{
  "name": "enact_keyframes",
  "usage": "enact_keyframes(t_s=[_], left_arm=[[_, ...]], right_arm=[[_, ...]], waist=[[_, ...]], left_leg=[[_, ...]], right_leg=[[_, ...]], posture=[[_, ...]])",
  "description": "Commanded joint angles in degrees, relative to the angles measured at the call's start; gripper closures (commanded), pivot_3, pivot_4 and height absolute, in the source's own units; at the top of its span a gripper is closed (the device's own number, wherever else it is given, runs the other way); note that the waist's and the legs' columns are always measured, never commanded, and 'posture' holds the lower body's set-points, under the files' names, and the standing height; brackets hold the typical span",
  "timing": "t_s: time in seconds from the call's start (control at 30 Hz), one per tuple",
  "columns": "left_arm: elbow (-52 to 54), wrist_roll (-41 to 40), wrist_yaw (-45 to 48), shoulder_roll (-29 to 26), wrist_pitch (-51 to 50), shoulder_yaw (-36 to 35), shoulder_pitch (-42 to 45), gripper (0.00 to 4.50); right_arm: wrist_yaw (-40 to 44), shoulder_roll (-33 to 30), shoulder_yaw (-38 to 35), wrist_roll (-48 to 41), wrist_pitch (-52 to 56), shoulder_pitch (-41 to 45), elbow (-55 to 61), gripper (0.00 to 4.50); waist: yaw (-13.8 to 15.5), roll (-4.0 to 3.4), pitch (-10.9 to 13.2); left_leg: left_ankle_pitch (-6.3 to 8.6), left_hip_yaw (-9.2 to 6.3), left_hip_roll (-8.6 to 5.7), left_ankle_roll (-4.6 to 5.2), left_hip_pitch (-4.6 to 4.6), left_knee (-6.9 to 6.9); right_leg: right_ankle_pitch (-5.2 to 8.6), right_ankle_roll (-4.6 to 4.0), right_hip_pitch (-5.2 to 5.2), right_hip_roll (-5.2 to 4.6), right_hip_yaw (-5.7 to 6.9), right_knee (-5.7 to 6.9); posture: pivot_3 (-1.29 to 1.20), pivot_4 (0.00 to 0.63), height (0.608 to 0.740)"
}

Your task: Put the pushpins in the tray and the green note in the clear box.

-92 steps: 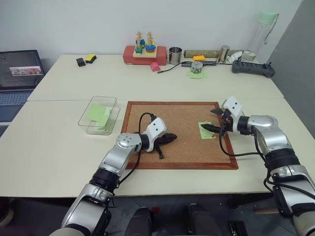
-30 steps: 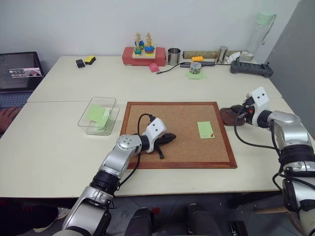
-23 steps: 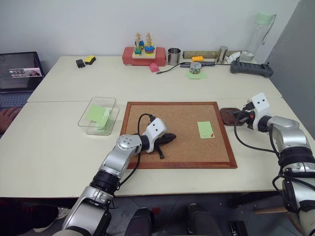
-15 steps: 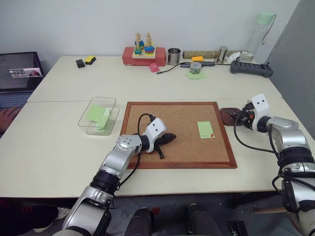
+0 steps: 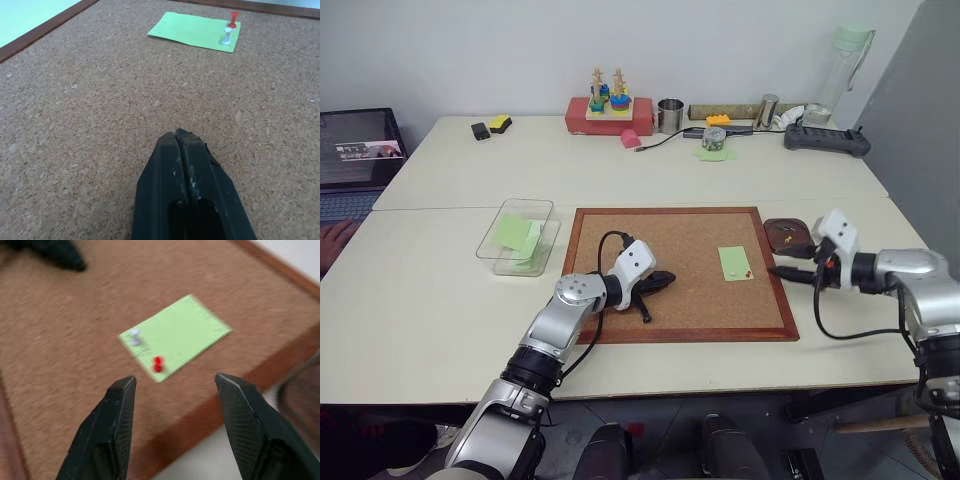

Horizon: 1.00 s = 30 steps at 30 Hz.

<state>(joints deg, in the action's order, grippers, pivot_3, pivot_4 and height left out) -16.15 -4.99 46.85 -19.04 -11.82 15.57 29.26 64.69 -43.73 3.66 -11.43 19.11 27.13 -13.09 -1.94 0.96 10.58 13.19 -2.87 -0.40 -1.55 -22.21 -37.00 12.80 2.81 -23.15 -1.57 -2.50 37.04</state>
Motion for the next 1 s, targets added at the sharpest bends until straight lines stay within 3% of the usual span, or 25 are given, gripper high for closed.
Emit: enact_keyframes(t_s=[0.03, 0.5, 0.53, 0.87, 1.0], left_arm=[[-1.93, 2.2, -0.03, -1.17, -1.09, 0.78, -0.99, 4.5], [-1.45, 2.24, -0.21, -1.67, -1.52, 0.46, -1.4, 4.5], [-1.46, 2.25, -0.22, -1.69, -1.53, 0.45, -1.43, 4.5], [-1.36, 2.25, -0.36, -1.62, -1.54, 0.54, -1.63, 4.5], [-1.6, 2.27, -0.38, -1.58, -1.48, 0.59, -1.67, 4.5]], right_arm=[[-1.3, 1.59, 1.46, 2.11, -4.24, 0.3, 0.36, 1.91], [-1.14, 5.07, 2.22, 3.68, -9.09, 2.63, -5.38, 1.91], [-1.11, 5.18, 2.19, 3.65, -9.18, 2.7, -5.58, 2.27], [-1.34, 6.0, 1.88, 3.47, -9.66, 3.32, -7.44, 4.24], [-0.87, 6.07, 1.58, 2.65, -8.78, 3.7, -7.3, 4.46]], waist=[[0.02, 0.0, 0.0], [0.05, 0.0, 0.0], [0.05, 0.0, 0.0], [0.02, 0.0, 0.0], [0.01, 0.0, 0.0]], left_leg=[[0.0, 0.0, 0.0, 0.0, 0.0, 0.01], [0.0, -0.02, 0.04, 0.0, 0.0, 0.03], [0.0, -0.02, 0.04, 0.0, 0.0, 0.03], [0.0, -0.02, 0.05, 0.0, 0.0, 0.04], [0.0, -0.02, 0.06, 0.0, 0.01, 0.04]], right_leg=[[0.0, 0.01, 0.0, 0.0, 0.0, -0.01], [-0.02, 0.03, -0.01, 0.05, 0.01, -0.01], [-0.02, 0.03, -0.01, 0.05, 0.01, -0.01], [-0.02, 0.03, -0.01, 0.06, 0.01, -0.01], [-0.02, 0.03, -0.01, 0.08, 0.0, -0.01]], posture=[[0.0, 0.15, 0.74], [0.0, 0.15, 0.74], [0.0, 0.15, 0.74], [0.0, 0.15, 0.74], [0.0, 0.15, 0.74]])
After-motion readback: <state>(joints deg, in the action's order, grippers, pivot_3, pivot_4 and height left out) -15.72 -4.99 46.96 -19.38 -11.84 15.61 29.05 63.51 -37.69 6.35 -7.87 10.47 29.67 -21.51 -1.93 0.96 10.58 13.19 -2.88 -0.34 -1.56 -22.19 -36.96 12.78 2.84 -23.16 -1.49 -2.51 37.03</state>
